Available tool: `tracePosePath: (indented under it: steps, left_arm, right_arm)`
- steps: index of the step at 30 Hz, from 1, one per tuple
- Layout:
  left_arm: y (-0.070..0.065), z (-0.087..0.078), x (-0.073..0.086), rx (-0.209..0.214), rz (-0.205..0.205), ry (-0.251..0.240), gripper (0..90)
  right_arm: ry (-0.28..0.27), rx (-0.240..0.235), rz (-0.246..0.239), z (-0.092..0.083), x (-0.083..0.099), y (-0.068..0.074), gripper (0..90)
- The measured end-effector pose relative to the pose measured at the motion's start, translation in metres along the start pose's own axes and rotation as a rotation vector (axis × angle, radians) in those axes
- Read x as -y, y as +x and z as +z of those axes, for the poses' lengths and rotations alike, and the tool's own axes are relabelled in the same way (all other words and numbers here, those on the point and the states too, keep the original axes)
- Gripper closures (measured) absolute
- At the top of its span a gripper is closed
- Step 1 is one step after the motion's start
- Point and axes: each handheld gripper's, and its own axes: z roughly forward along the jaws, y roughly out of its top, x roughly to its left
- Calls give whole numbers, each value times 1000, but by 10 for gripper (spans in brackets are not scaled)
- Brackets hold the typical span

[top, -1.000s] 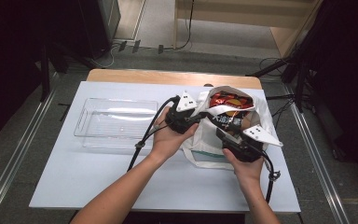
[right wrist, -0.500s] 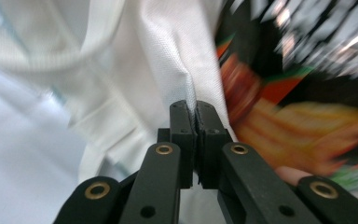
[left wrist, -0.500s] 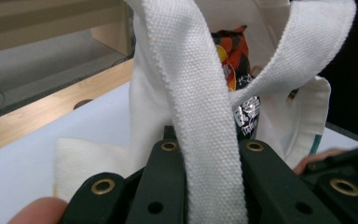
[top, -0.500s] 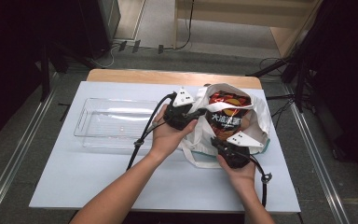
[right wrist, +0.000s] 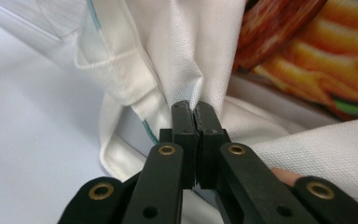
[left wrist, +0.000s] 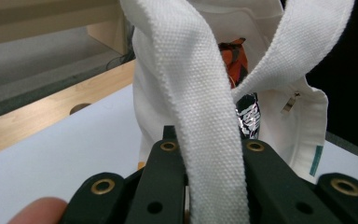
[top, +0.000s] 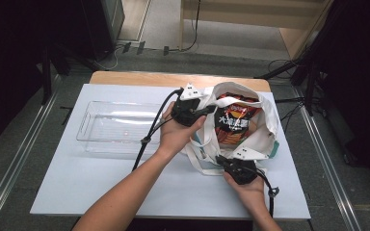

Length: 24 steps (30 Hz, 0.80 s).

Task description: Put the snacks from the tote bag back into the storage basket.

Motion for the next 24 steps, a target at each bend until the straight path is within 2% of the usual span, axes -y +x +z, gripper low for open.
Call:
tracePosePath:
  steps: [2, 3, 4, 6, 8, 9, 10, 12, 13, 14, 16, 17, 19, 20, 21, 22, 23, 24]
  left_arm:
    - [-3, -4, -1, 14, 11, -5, 873]
    - [-3, -4, -1, 14, 11, -5, 873]
    - [-3, -7, -2, 23, 12, -6, 873]
    - [-1, -8, -2, 26, 0, -10, 873]
    - [1, -8, -1, 31, -13, -10, 873]
    - [1, -8, -1, 31, -13, -10, 873]
    - [1, -7, -1, 33, -12, -10, 873]
    - [0, -5, 0, 36, -11, -10, 873]
    - [-1, -5, 0, 38, -11, -10, 873]
    - [-1, -5, -1, 40, -9, -10, 873]
    - [-1, -5, -1, 40, -8, -9, 873]
    - [1, -5, -1, 44, -10, -5, 873]
    - [3, -6, 0, 49, -22, -7, 873]
    - [3, -6, 0, 49, -22, -10, 873]
    - [4, -6, 0, 51, -25, -10, 873]
    - [4, -6, 0, 51, -25, -10, 872]
    - [5, -5, 0, 51, -26, -10, 869]
    - [5, -5, 0, 53, -28, -18, 860]
  right_arm:
    - [-61, -15, 13, -9, -1, -2, 831]
    - [-61, -15, 13, -9, -1, -2, 831]
    - [-135, -4, 10, -23, -6, -4, 703]
    - [-214, 69, 12, -40, -15, -7, 679]
    - [-305, 115, 56, -55, -24, -16, 660]
    - [-305, 115, 56, -55, -24, -16, 660]
    - [-337, 233, 107, -61, -34, -26, 645]
    - [-347, 291, 144, -58, -40, -35, 627]
    - [-347, 291, 144, -58, -40, -35, 627]
    - [-346, 342, 192, -49, -48, -43, 592]
    - [-348, 353, 196, -46, -51, -45, 581]
    - [-339, 403, 218, -37, -58, -50, 593]
    - [-332, 380, 251, -31, -61, -55, 686]
    - [-326, 380, 253, -29, -61, -56, 763]
    - [-320, 382, 242, -27, -61, -56, 841]
    - [-320, 382, 242, -27, -61, -56, 841]
    - [-302, 356, 204, -26, -59, -55, 900]
    - [-300, 354, 181, -26, -58, -54, 900]
